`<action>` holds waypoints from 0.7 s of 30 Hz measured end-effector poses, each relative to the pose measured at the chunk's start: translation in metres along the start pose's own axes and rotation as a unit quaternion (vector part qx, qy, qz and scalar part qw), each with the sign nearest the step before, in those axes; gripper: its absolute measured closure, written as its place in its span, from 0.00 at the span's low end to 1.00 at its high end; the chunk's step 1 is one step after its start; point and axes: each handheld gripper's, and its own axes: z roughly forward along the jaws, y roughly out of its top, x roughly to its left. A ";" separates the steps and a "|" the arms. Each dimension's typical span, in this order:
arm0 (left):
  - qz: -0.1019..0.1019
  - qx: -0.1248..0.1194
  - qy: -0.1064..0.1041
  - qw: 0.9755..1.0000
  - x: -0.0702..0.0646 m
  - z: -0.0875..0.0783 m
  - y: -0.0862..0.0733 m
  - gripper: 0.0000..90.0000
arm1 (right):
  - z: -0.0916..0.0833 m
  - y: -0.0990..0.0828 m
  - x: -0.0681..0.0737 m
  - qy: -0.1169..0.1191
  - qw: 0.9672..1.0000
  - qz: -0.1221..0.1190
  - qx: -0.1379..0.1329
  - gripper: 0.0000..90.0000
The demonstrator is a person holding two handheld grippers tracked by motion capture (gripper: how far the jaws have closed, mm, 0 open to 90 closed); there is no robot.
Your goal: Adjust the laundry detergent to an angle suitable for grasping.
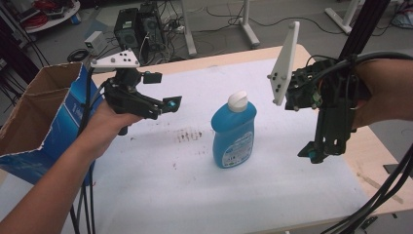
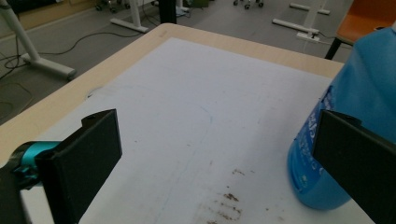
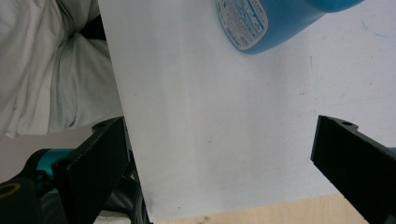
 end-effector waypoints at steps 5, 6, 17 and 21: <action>0.008 0.019 -0.017 1.000 -0.009 0.000 0.004 0.02 | 0.000 -0.002 -0.001 -0.002 1.000 -0.001 0.005 0.04; 0.008 0.023 -0.021 0.999 -0.011 0.000 0.005 0.02 | 0.001 -0.002 -0.001 -0.002 1.000 -0.001 0.002 0.04; 0.017 0.033 -0.044 0.998 -0.029 -0.003 0.014 0.02 | 0.002 -0.005 -0.002 -0.005 1.000 0.004 0.007 0.04; 0.022 0.037 -0.052 0.998 -0.036 -0.003 0.018 0.02 | 0.003 -0.008 -0.003 -0.004 1.000 0.006 0.006 0.04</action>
